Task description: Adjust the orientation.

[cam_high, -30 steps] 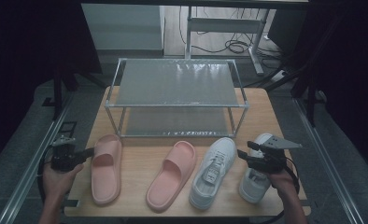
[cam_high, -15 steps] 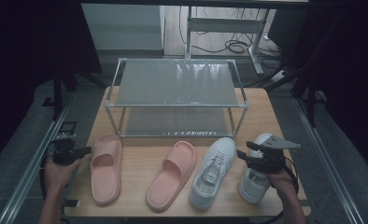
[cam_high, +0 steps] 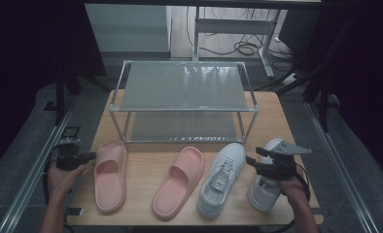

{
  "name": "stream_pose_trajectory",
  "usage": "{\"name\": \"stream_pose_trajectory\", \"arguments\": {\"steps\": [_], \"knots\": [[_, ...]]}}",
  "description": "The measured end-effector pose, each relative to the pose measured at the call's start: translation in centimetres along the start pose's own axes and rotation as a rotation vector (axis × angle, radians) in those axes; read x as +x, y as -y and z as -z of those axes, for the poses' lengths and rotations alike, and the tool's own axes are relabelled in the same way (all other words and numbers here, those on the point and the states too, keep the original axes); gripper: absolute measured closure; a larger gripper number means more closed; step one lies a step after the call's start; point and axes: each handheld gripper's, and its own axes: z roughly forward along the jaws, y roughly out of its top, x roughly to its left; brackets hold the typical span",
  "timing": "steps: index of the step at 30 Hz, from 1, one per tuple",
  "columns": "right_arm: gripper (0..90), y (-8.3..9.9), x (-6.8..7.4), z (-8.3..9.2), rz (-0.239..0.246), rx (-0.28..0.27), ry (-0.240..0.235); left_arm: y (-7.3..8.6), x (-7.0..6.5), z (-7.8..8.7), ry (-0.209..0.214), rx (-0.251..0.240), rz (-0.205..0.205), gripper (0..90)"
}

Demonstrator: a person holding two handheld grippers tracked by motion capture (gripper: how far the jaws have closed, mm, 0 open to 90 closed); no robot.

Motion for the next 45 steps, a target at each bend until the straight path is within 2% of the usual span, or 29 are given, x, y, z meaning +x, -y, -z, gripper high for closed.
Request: {"name": "stream_pose_trajectory", "arguments": {"steps": [2,10,20,29,34,39,41,45], "knots": [[42.5,0.0,0.0,0.0,0.001,0.002,0.0,0.0,-0.2,-0.2,0.026,0.0,-0.011,90.0],[42.4,0.0,0.0,0.0,0.001,0.002,0.0,-0.3,-2.1,-1.0,0.068,0.006,-0.057,90.0],[42.4,0.0,-0.1,0.2,-0.002,-0.002,0.004,-1.1,-4.7,-2.2,0.103,0.026,-0.118,90.0],[42.5,0.0,-0.1,0.2,0.0,-0.004,0.003,-1.9,-6.3,-2.7,0.125,0.031,-0.148,90.0],[42.5,0.0,-0.2,0.2,-0.004,-0.002,0.005,-2.0,-6.7,-2.9,0.128,0.028,-0.158,90.0],[42.5,0.0,-0.2,0.2,-0.006,-0.003,0.005,-1.9,-6.4,-1.8,0.11,-0.007,-0.158,90.0],[42.5,0.0,-0.2,0.2,-0.006,-0.004,0.005,-1.9,-6.3,-0.8,0.088,-0.02,-0.169,89.7],[42.4,0.0,-0.1,0.2,-0.002,-0.003,0.005,-1.7,-6.1,1.5,0.072,-0.061,-0.169,89.4]]}}
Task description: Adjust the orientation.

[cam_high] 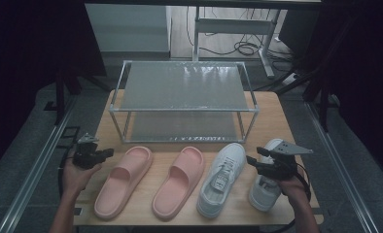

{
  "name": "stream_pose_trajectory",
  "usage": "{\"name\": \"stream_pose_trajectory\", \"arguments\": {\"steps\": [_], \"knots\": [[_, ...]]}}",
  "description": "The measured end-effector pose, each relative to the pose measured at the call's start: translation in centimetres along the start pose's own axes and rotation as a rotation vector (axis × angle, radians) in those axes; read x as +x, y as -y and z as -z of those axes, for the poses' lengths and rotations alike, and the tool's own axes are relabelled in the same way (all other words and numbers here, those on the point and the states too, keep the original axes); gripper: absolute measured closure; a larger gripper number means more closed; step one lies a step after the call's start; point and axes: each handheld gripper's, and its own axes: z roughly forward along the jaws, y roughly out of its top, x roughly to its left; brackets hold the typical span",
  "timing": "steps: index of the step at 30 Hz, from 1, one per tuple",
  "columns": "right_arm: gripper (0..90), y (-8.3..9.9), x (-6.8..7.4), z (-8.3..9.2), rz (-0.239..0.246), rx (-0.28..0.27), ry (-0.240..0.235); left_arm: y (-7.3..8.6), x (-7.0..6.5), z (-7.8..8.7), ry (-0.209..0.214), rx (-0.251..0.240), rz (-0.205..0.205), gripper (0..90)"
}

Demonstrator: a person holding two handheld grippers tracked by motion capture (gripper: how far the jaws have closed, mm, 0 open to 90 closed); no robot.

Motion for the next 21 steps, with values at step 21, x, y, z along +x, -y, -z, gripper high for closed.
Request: {"name": "stream_pose_trajectory", "arguments": {"steps": [21], "knots": [[42.5,-0.2,0.3,-0.2,0.008,0.001,-0.006,3.0,-3.3,5.6,0.006,-0.08,-0.052,81.1]]}}
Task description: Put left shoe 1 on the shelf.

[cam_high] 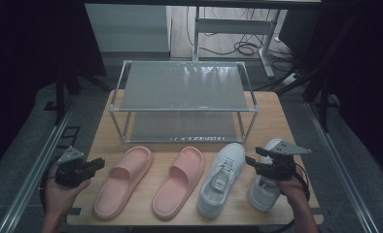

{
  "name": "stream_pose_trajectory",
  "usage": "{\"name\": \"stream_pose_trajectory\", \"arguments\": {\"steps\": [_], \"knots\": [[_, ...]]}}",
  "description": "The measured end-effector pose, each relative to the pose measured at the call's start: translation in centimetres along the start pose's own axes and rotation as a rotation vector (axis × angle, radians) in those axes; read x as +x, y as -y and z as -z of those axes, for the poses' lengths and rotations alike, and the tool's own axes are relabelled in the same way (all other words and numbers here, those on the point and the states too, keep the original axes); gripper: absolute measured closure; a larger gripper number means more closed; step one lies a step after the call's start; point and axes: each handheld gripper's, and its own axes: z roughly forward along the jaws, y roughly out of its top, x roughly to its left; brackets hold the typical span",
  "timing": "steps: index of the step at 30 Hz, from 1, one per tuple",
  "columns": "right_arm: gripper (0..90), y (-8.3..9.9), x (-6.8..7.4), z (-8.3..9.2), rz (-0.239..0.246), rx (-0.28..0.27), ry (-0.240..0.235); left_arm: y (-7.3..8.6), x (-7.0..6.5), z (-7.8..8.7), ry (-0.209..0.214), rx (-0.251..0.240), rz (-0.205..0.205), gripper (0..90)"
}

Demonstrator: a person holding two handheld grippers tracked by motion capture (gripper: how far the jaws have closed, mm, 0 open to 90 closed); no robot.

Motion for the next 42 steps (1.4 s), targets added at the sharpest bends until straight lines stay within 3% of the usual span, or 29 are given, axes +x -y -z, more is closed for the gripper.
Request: {"name": "stream_pose_trajectory", "arguments": {"steps": [5,17,24,33,42], "knots": [[42.5,0.1,-0.2,0.2,-0.008,-0.003,0.007,0.8,-1.4,0.3,0.023,-0.001,0.023,77.7],[42.4,0.0,0.1,0.4,-0.005,-0.009,0.006,2.0,-4.7,0.6,0.054,0.01,0.002,62.8],[42.5,0.1,-0.1,0.4,-0.005,-0.003,0.007,2.5,-6.0,0.6,0.058,0.034,-0.009,60.9],[42.4,0.1,0.0,0.3,-0.004,-0.006,0.005,2.7,-6.8,-1.8,0.062,0.074,-0.004,60.8],[42.4,0.1,0.0,0.3,-0.002,-0.004,0.003,1.6,-7.4,-4.9,0.043,0.121,-0.015,63.6]]}}
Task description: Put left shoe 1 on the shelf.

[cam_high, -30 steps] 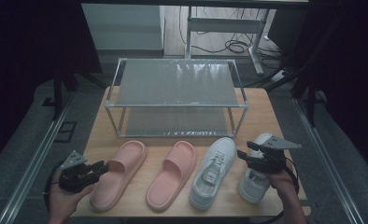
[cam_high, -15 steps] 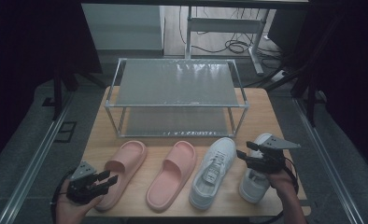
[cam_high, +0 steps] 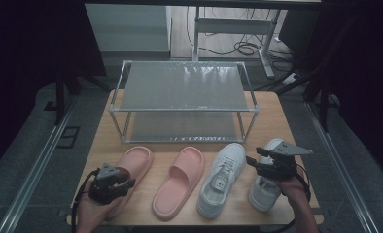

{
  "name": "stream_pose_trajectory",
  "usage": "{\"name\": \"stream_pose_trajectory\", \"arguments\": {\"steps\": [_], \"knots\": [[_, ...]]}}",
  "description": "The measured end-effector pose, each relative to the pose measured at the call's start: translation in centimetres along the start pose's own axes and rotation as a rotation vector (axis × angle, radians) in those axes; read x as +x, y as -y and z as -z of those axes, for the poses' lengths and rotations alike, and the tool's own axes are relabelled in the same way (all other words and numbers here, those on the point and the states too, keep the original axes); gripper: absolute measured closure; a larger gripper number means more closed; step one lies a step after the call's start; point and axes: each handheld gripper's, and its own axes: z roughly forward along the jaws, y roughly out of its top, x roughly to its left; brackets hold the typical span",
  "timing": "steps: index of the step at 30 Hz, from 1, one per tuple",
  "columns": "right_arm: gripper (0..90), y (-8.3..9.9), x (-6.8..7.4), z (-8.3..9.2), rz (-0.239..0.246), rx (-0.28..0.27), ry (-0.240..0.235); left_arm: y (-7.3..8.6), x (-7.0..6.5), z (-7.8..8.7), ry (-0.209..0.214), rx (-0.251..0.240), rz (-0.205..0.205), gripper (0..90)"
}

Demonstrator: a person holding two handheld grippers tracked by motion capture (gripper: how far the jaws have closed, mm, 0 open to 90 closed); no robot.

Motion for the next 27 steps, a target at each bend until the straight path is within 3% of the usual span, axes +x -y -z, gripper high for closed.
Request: {"name": "stream_pose_trajectory", "arguments": {"steps": [5,12,18,27], "knots": [[42.4,0.1,-0.2,0.1,-0.008,-0.002,0.002,-0.3,-0.2,-1.4,-0.032,0.034,-0.004,67.5],[42.4,0.0,-0.1,0.1,-0.007,-0.004,0.001,-0.4,-0.7,-2.1,-0.092,0.035,-0.03,81.7],[42.4,0.1,-0.2,-0.1,-0.012,0.003,-0.002,-0.5,-0.9,-2.0,-0.115,0.024,-0.023,84.4],[42.4,0.0,-0.2,0.3,-0.019,-0.014,-0.004,-1.6,-1.3,-0.8,-0.092,-0.023,-0.01,84.4]]}}
